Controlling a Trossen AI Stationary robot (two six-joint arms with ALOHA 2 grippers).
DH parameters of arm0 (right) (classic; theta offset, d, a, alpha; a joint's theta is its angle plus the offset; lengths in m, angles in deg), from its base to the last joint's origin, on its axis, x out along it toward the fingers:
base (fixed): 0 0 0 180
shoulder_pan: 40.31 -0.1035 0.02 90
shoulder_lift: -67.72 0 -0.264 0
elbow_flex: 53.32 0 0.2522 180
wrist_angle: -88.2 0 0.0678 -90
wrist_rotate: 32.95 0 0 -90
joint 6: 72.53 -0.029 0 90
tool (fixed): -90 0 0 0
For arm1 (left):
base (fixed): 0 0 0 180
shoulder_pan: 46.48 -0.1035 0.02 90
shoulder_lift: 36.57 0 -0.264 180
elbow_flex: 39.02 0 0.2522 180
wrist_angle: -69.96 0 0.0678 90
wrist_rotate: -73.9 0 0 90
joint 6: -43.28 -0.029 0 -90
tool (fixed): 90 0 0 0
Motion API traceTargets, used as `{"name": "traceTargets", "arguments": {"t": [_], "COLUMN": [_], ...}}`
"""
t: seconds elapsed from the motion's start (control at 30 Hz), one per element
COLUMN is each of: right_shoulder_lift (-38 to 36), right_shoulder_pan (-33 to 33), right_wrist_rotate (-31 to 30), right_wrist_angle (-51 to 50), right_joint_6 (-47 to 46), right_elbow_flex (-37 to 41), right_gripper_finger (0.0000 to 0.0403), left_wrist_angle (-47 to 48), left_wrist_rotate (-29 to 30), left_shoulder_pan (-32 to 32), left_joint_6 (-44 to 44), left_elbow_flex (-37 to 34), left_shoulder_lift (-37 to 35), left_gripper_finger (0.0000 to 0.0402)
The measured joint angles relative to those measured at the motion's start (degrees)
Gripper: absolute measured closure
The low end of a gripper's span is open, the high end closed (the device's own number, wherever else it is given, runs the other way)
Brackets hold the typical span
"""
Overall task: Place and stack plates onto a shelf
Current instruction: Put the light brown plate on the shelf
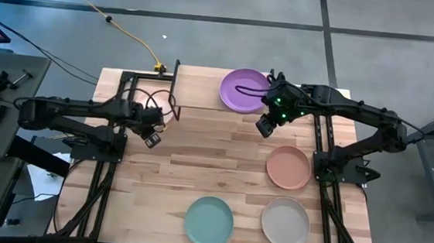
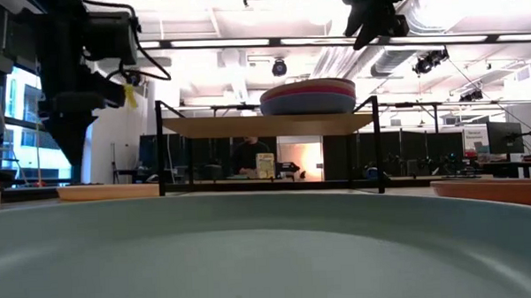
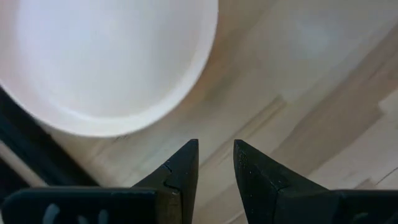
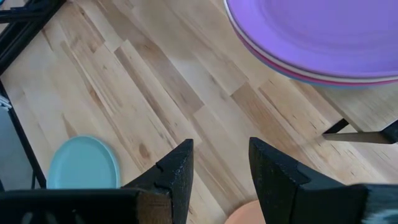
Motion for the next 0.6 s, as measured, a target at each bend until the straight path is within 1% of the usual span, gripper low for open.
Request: {"name": "traceTargets", "arguments": {"t": [0.2,0.43,0.6], "right_shoulder_lift": [0.01,0.02,0.02], "right_shoulder_pan": [0.0,0.0,0.0], "right_wrist_rotate": [-0.02,-0.03,-0.05], "right_wrist_angle": [0.77,1.33,1.33], "right_joint_6": [0.0,-0.22,-1.67], "right_elbow_flex": [0.0,0.0,0.0], "right_gripper_finger": [0.0267,0.0267,0.0267], "left_wrist_angle": [-4.95,-7.04,-9.43], "left_wrist_rotate": [-0.34,-0.2,-0.14], "left_shoulder_pan": [-1.72,-3.32,-3.37], "left_joint_6": [-2.32,-3.65,-4.09], "left_elbow_flex": [0.04,0.04,0.04], "left_shoulder_lift": [2.21,7.78,10.11], "left_gripper_finger": [0.0309,0.0309,0.0309]}}
